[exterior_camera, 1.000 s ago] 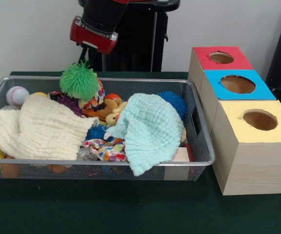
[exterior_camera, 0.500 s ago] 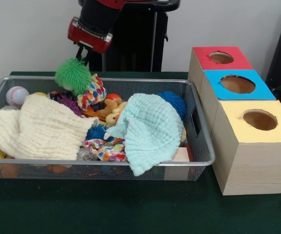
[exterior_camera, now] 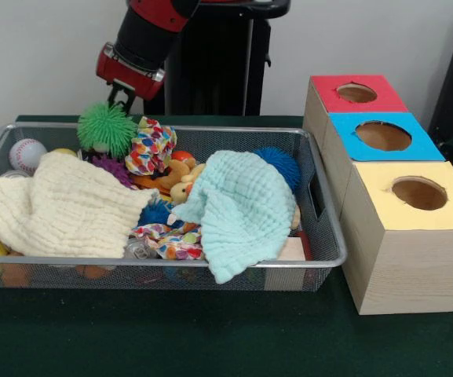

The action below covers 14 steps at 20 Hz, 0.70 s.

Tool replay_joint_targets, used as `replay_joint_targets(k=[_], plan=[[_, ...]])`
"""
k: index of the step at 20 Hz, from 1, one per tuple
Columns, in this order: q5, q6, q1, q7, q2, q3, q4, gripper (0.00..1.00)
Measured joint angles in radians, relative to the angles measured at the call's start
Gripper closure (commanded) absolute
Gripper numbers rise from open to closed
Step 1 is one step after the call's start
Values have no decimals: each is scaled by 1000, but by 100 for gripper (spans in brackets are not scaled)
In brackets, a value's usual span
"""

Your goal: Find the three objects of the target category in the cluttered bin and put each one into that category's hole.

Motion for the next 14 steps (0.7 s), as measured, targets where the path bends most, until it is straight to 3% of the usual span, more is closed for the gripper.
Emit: replay_joint_targets(k=[7,14], plan=[[0,-53,-57,0,1,10,3,0],[0,-54,-61,0,-21,13,11,0]])
